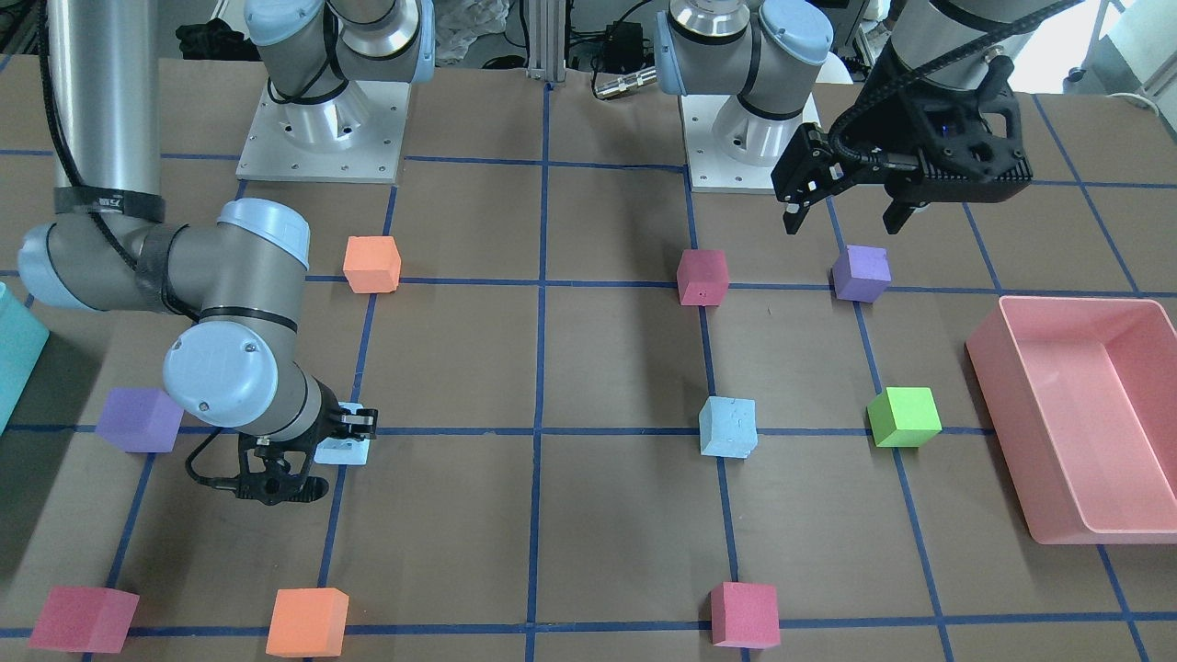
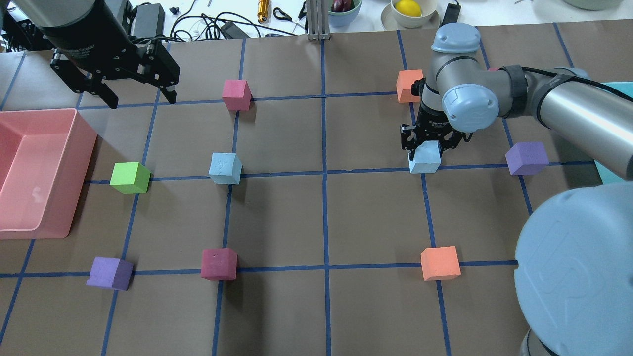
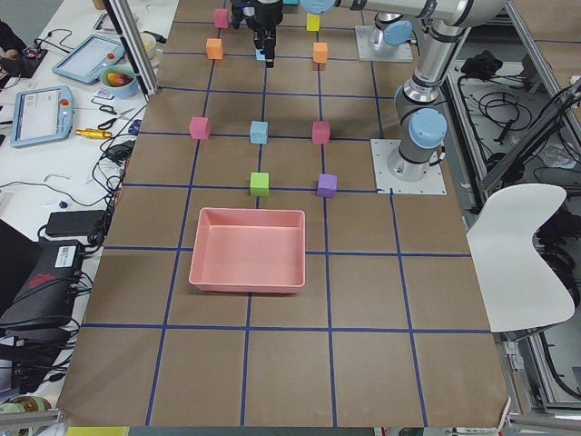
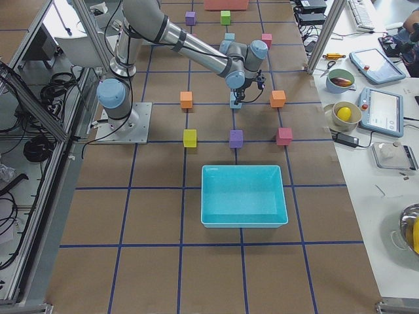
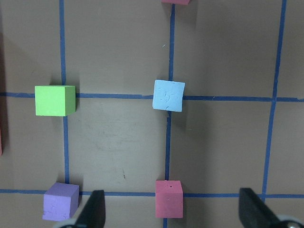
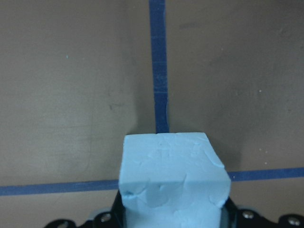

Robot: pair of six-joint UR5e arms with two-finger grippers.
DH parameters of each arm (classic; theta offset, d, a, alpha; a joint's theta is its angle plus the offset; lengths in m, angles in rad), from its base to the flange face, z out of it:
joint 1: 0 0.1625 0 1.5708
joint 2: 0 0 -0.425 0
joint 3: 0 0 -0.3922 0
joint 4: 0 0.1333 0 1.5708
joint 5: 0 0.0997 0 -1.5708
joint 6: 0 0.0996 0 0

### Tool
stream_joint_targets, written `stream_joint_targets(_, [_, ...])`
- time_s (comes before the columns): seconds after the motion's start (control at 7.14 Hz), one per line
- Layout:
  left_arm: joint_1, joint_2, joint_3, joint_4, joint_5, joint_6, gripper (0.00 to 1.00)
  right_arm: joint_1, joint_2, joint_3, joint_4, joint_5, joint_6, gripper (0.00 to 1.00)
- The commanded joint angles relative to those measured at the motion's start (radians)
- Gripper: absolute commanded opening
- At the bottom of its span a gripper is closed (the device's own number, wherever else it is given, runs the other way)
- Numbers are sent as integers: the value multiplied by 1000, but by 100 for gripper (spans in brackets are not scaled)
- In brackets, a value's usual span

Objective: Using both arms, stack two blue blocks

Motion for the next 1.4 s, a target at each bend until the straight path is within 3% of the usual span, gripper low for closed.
stream_joint_targets(0.0, [0, 2, -6, -1, -2, 0, 100, 10, -29, -65, 20, -4, 2, 0])
stream_joint_targets(0.28, [-2, 13, -18, 0, -2, 6, 100, 71, 3, -241, 87, 36, 60, 0])
stream_joint_targets(0.84, [2, -10, -65, 20, -3, 5, 100, 219, 280, -623, 108, 52, 281, 0])
stream_joint_targets(0.98, [6, -41, -111, 131, -11, 5, 100, 240, 337, -684, 109, 52, 313, 0])
stream_joint_targets(1.26, [6, -99, -269, 377, -8, 32, 100, 265, 384, -711, 108, 53, 335, 0])
